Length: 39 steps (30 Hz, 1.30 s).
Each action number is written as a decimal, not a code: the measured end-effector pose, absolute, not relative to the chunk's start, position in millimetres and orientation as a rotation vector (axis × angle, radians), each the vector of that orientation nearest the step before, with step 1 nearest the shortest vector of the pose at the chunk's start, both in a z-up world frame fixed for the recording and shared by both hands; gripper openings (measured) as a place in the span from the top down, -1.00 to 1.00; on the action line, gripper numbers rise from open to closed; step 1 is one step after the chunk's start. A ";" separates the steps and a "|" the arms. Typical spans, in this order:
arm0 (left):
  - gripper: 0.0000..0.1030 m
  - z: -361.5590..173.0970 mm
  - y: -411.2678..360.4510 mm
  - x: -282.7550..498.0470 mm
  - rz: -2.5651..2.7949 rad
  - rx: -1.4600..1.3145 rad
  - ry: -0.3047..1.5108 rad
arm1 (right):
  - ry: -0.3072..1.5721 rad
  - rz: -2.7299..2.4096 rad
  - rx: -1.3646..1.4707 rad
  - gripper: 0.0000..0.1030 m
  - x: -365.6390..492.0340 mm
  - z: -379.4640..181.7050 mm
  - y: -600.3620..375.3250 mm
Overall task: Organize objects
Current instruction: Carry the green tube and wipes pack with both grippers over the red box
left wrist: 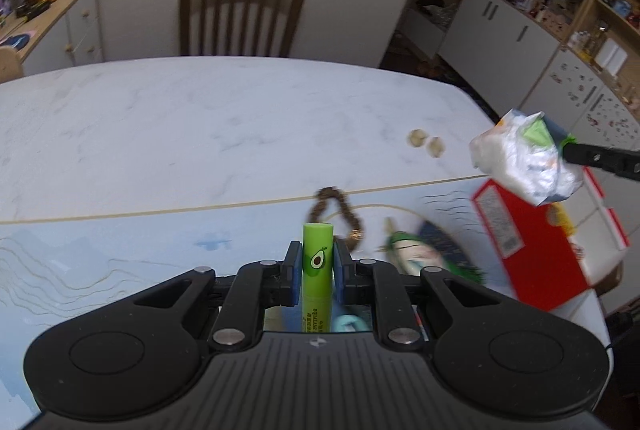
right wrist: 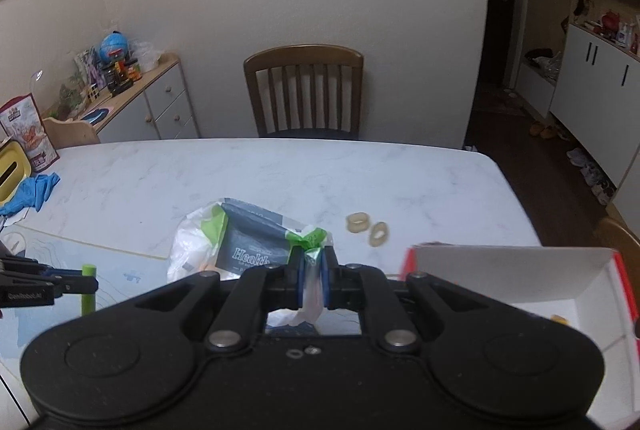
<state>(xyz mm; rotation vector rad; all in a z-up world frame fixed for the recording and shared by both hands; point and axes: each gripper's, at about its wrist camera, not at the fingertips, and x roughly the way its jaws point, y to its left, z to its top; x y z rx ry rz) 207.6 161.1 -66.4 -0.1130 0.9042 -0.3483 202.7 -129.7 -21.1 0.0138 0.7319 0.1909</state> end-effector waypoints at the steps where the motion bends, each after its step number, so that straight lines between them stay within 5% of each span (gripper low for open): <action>1: 0.70 -62.7 154.4 204.9 -0.358 -0.112 0.903 | 0.728 0.186 0.016 0.86 199.6 -19.8 -135.9; 23: 0.70 -27.5 -64.1 189.1 -0.595 -0.003 0.919 | 0.709 0.017 0.080 0.85 160.6 -24.2 -313.0; 39: 0.69 -54.0 -200.8 200.3 -0.665 0.064 0.992 | 0.744 -0.007 0.042 0.85 178.9 -60.7 -381.2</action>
